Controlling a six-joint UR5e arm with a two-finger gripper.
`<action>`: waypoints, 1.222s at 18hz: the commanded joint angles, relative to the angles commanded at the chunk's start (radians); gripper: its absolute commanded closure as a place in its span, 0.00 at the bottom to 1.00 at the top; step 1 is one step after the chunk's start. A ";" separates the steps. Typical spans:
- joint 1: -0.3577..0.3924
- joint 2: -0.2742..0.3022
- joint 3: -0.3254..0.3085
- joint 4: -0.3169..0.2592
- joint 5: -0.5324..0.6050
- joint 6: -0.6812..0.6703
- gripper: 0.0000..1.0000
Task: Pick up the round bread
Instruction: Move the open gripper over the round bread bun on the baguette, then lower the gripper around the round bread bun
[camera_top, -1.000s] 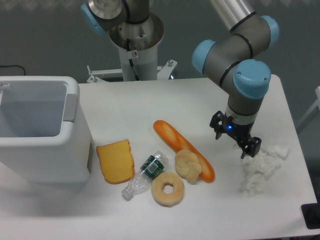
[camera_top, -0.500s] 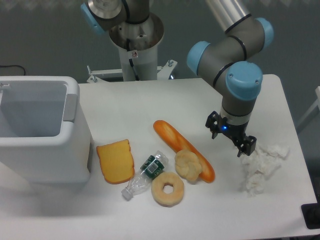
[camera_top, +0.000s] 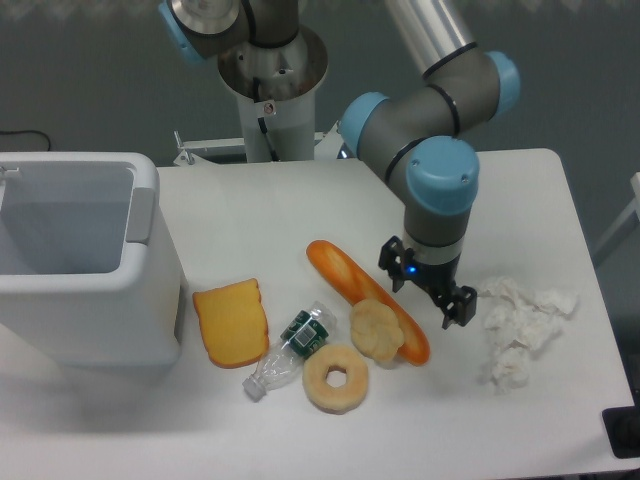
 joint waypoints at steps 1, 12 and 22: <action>0.000 -0.012 0.000 0.002 0.000 -0.003 0.00; -0.038 -0.071 0.037 0.003 0.000 -0.218 0.00; -0.038 -0.109 0.034 0.002 -0.003 -0.459 0.00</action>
